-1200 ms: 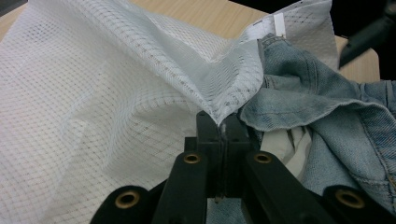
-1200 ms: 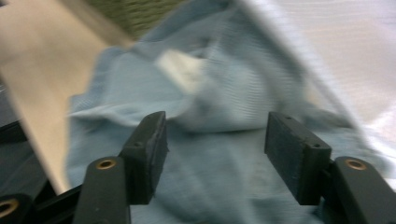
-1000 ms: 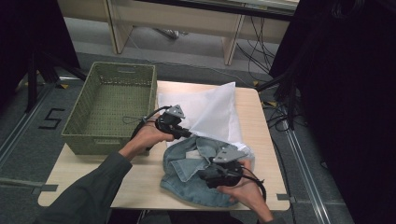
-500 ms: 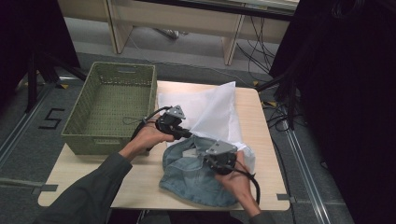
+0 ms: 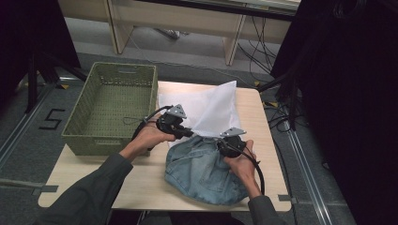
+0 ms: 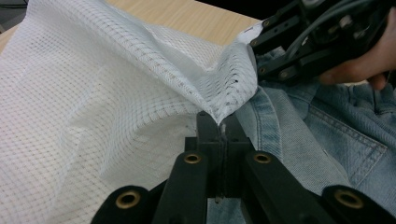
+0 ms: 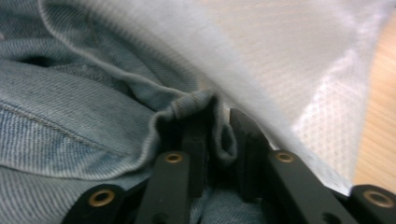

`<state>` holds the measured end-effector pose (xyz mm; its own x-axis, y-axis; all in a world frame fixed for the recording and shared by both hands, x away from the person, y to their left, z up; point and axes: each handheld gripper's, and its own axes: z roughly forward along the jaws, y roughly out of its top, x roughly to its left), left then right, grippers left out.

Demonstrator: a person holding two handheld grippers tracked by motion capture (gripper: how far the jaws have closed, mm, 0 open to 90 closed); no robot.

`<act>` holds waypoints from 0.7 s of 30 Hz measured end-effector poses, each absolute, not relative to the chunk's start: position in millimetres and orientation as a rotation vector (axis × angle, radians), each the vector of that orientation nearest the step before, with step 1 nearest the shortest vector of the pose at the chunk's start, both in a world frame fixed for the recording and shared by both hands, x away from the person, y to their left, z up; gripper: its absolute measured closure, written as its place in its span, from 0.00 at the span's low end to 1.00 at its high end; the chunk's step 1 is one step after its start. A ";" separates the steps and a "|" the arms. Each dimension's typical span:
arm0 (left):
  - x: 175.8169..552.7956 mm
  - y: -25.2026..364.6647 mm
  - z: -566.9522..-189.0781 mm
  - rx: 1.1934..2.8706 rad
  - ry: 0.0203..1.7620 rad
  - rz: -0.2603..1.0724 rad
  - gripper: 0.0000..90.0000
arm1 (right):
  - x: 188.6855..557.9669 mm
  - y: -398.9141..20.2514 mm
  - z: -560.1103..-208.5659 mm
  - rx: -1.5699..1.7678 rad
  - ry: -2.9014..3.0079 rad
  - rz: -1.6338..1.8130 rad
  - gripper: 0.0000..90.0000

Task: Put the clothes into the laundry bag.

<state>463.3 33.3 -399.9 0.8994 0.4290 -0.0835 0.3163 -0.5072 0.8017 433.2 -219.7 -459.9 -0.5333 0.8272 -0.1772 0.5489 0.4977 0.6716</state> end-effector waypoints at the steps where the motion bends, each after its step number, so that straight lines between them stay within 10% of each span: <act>1: 463.9 33.9 -399.8 2.145 0.527 0.156 0.98 | 431.5 -221.2 -456.7 1.142 2.260 0.769 0.80; 6: 466.6 36.8 -399.6 2.139 0.536 0.157 0.98 | 403.1 -220.8 -425.6 1.095 2.275 0.820 0.53; 21: 469.1 36.7 -401.8 2.138 0.547 0.144 0.97 | 326.2 -145.5 -439.4 0.827 2.530 1.093 0.46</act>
<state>469.1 36.7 -401.8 0.8956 0.4341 -0.0977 0.3299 -0.5004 0.8005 326.2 -145.5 -439.4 -0.8030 0.5959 -0.0148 0.3975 0.5538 0.7316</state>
